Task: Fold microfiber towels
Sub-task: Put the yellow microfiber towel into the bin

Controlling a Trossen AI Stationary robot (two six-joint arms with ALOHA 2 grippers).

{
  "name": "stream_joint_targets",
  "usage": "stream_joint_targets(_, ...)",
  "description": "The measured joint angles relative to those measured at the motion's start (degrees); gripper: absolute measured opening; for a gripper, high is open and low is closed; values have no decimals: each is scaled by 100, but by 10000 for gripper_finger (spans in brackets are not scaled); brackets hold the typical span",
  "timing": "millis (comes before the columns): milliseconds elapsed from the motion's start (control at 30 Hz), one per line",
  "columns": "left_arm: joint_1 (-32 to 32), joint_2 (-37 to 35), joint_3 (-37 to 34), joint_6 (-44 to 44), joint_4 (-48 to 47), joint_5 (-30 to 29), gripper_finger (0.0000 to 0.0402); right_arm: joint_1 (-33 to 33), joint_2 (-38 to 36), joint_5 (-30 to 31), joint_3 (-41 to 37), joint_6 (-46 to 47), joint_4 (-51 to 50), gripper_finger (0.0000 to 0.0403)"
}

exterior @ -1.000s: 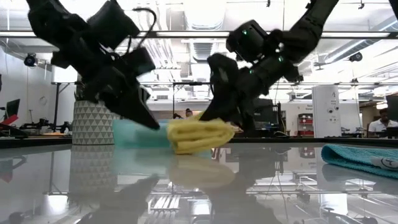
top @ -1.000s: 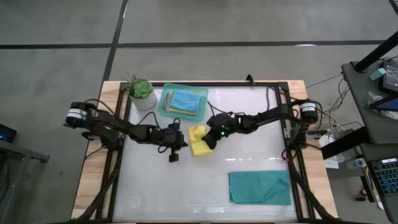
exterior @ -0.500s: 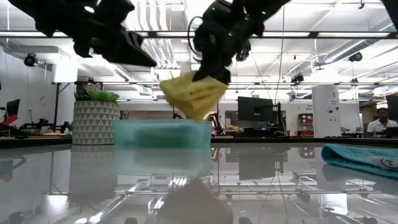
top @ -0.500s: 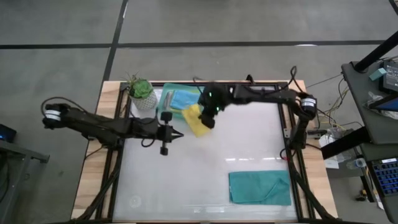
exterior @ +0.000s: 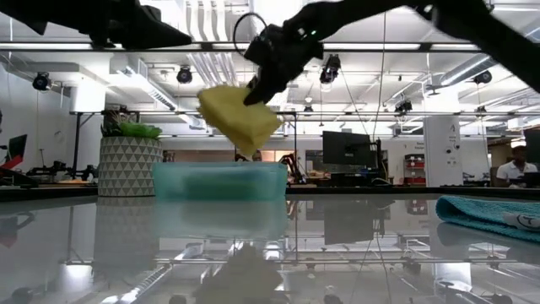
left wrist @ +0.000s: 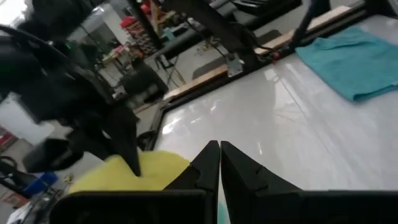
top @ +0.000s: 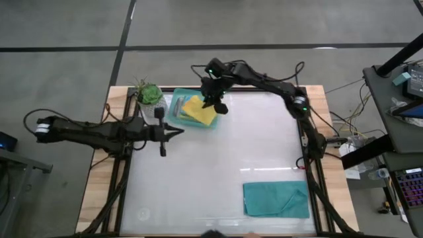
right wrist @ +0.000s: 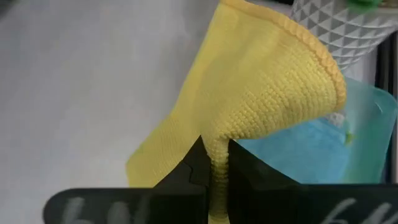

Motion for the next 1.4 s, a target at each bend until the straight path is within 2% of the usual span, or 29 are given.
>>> stream_joint_targets(133,112,-318,-130,7,-3,-28,0,-169,838,150,1090,-876,-671,13)
stream_joint_targets(300,184,-428,-167,169,0,-119,0,-371,982,334,724,-1137,-253,13)
stream_joint_targets(567,332,-285,-167,442,307,-136,0,-400,1408,360,739,-1306,109,13)
stream_joint_targets(800,449,-74,-167,451,408,-132,0,-366,1465,455,741,-1342,470,16)
stream_joint_targets(1000,490,197,-169,453,593,-133,0,-242,1469,600,741,-1372,750,73)
stream_joint_targets(1200,567,500,-169,455,1029,-156,0,-118,1465,1576,824,-1372,824,138)
stream_joint_targets(1400,799,637,-161,272,1057,-404,0,-190,1378,1938,1081,-1171,908,162)
